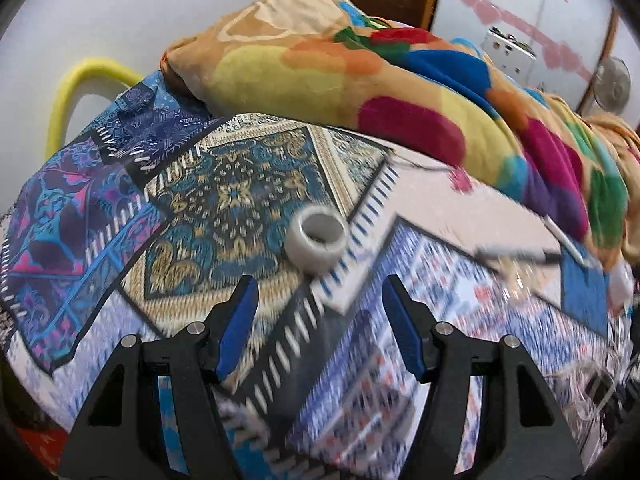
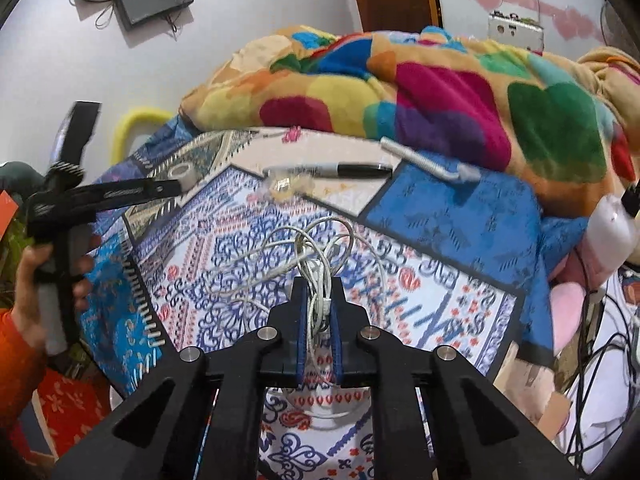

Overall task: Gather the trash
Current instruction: 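Grasp the white earphone cables with the right gripper while the left gripper grasps the white tape roll, then carry the cables and tape roll over the white bin with both grippers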

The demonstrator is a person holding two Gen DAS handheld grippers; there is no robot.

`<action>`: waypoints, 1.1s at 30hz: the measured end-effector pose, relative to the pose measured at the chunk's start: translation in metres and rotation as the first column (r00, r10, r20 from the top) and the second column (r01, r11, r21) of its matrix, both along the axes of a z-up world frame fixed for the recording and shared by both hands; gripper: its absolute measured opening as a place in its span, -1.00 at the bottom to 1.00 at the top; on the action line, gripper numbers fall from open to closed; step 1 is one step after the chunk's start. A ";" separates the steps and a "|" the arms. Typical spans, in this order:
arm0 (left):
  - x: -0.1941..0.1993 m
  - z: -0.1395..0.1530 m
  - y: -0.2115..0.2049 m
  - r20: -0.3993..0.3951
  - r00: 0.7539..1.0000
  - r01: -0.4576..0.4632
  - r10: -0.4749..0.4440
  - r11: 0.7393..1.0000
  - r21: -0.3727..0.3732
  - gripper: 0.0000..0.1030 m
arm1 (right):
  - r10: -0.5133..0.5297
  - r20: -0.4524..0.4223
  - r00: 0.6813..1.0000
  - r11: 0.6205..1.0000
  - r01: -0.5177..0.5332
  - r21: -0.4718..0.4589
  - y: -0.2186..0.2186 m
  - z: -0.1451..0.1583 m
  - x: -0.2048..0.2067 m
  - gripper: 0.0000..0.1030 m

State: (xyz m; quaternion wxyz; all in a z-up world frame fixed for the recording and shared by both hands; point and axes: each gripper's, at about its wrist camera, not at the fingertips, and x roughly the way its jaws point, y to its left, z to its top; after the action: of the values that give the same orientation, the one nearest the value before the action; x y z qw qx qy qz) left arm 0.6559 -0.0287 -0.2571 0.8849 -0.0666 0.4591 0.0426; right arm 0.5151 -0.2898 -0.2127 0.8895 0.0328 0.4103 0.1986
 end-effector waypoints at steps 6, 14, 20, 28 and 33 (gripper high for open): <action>0.020 -0.010 0.003 0.015 1.000 -0.011 0.011 1.000 -0.020 -0.17 | -0.005 0.000 1.000 1.000 0.005 0.000 -0.003 0.000 0.005 -0.83; -0.004 0.006 -0.006 0.038 0.999 0.019 -0.020 1.000 0.018 -0.28 | -0.043 -0.026 0.999 0.999 0.044 0.007 -0.017 0.007 -0.003 -0.83; -0.065 0.051 -0.007 0.048 0.996 0.073 -0.073 0.997 -0.002 -0.28 | -0.030 0.009 1.000 0.999 0.030 0.023 -0.016 0.046 -0.034 -0.83; -0.179 0.120 0.007 0.102 0.991 0.082 -0.083 0.997 0.016 -0.28 | 0.008 0.097 0.995 1.000 -0.007 -0.004 0.006 0.114 -0.092 -0.83; -0.245 0.150 0.029 0.123 0.990 0.066 -0.067 0.998 0.013 -0.28 | 0.044 0.138 0.989 0.999 -0.042 -0.018 0.031 0.145 -0.124 -0.84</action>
State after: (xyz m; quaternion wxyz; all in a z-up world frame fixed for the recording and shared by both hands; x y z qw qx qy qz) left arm 0.4106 0.0002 -0.1071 0.9128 -0.0500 0.4052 0.0110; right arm 0.3911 -0.2586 -0.0682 0.9116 0.0032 0.3496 0.2164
